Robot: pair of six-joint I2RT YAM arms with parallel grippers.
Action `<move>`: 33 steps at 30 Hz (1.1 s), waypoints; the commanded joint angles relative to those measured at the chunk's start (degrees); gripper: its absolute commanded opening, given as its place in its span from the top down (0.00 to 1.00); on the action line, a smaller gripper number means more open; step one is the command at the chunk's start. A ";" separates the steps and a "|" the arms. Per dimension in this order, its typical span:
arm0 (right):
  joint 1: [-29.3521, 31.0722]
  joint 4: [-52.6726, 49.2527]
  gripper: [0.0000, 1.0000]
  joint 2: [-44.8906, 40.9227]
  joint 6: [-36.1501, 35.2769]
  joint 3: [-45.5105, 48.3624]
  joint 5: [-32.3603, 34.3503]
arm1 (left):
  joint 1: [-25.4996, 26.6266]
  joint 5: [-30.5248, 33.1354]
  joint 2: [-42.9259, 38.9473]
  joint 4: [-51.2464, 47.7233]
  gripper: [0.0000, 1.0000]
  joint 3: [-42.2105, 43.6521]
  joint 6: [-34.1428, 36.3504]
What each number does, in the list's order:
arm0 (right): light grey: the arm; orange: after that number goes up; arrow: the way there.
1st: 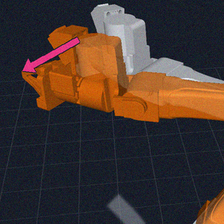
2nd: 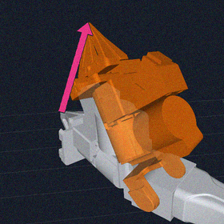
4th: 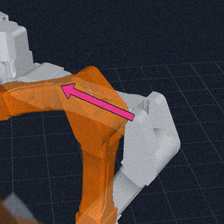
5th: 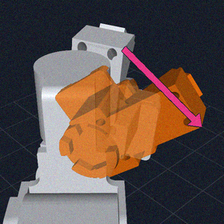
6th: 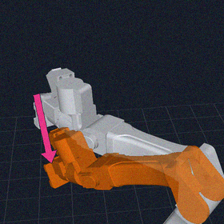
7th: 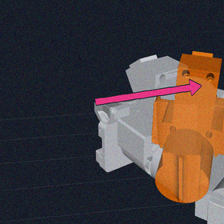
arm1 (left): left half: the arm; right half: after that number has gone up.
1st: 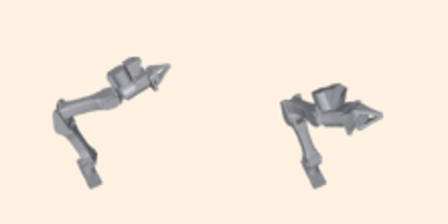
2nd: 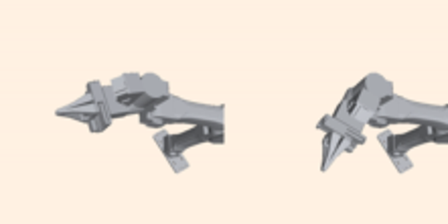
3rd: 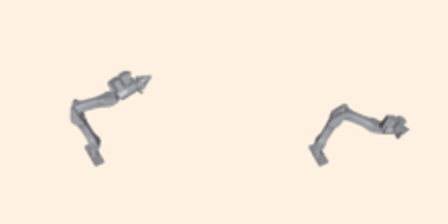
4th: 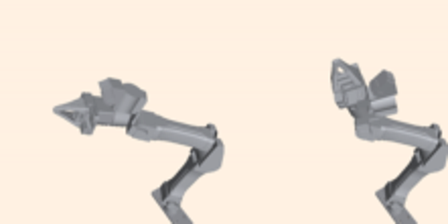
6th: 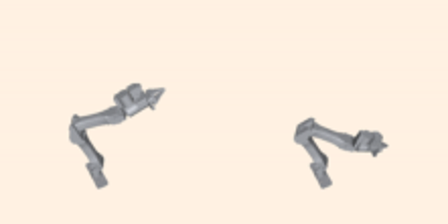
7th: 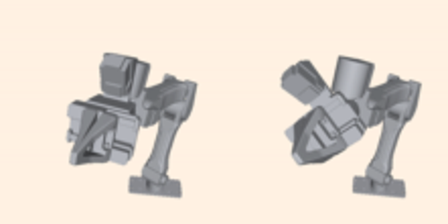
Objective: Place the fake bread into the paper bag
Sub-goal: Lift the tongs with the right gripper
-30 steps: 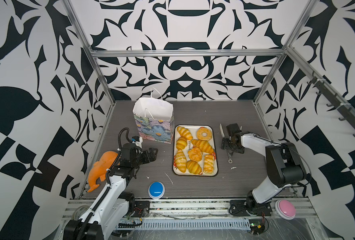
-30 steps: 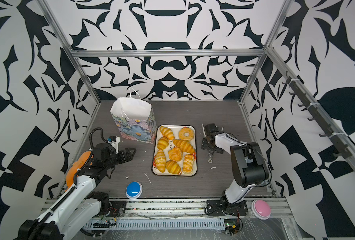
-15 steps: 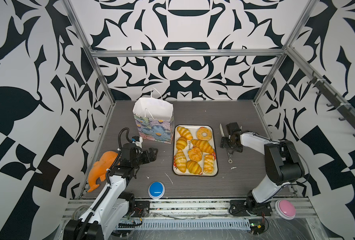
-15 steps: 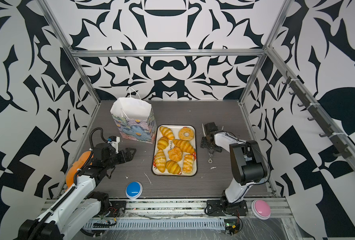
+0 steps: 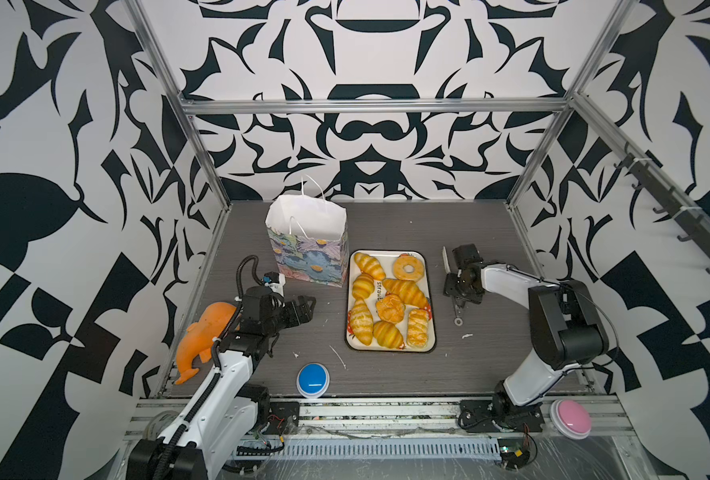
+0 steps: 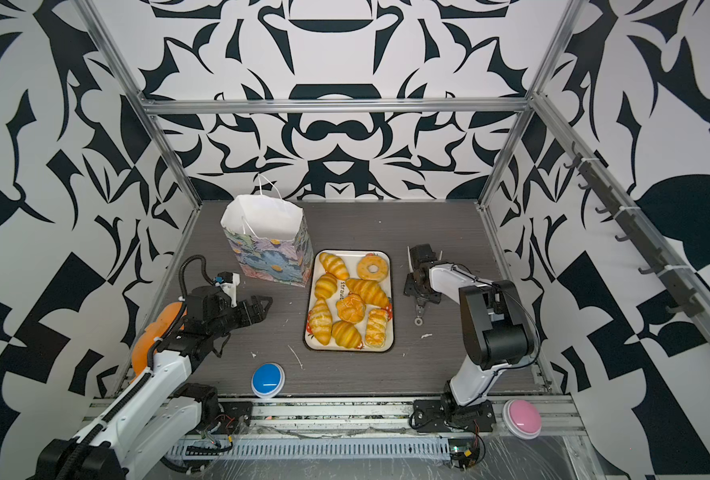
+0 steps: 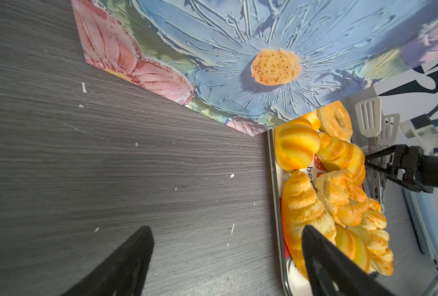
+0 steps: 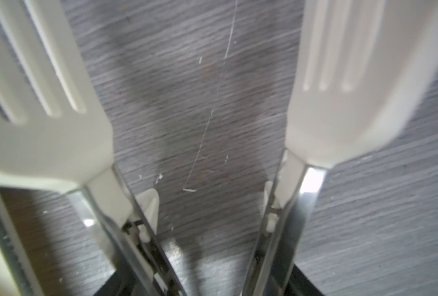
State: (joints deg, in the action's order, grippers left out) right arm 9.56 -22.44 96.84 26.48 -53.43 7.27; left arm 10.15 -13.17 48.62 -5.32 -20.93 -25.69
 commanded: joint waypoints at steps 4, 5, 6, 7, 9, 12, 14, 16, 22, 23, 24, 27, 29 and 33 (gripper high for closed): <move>-0.20 0.01 0.39 -2.27 0.34 1.78 0.82 | 0.17 -0.46 -0.17 0.75 0.07 0.98 -0.47; -0.18 0.26 0.39 -3.01 0.43 2.16 0.73 | 0.22 -0.47 -0.24 0.71 0.07 0.98 -0.43; -0.24 0.52 0.40 -3.71 0.48 2.55 0.64 | 0.14 -0.33 -0.41 0.58 0.07 0.94 -0.77; -0.23 0.85 0.40 -4.62 0.85 3.07 0.64 | 0.19 0.15 -0.61 0.24 0.07 0.98 -0.95; -0.18 1.34 0.40 -6.58 1.20 3.97 0.64 | 0.21 -0.04 -1.25 0.14 0.07 1.06 -0.95; -0.24 0.96 0.42 -9.66 1.29 4.58 0.90 | 0.15 0.33 -3.07 -0.03 0.06 1.66 -1.12; -0.18 0.18 0.43 -11.59 1.51 4.48 1.17 | 0.13 0.32 -4.41 -0.04 0.06 2.02 -1.16; -0.13 -0.74 0.43 -13.13 1.56 4.08 1.41 | 0.15 0.55 -5.50 -0.26 0.06 2.36 -1.28; -0.08 -3.66 0.46 -16.42 0.60 2.46 2.37 | 0.14 1.37 -6.63 -1.24 0.06 2.14 -1.37; -0.11 -4.03 0.46 -16.86 0.39 2.29 2.45 | 0.21 1.24 -6.60 -1.46 0.06 1.87 -1.21; -0.10 -4.42 0.46 -17.16 0.20 2.11 2.64 | 0.16 1.36 -6.51 -1.89 0.06 1.58 -1.17; -0.12 -5.56 0.47 -18.37 -0.29 1.57 2.48 | 0.13 1.17 -6.84 -4.06 0.07 -0.16 -0.69; -0.15 -6.41 0.48 -19.10 -0.55 1.16 2.38 | 0.21 1.45 -7.55 -6.34 0.12 -1.97 -0.50; 0.82 -8.39 0.49 -20.84 -0.58 -0.19 2.97 | 0.20 2.76 -9.06 -12.43 0.14 -7.10 -0.33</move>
State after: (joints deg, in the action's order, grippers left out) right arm 9.65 -29.45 78.70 26.55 -50.11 8.34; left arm 10.15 -11.55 41.17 -12.84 -23.51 -26.13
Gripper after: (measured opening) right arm 0.517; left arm 0.863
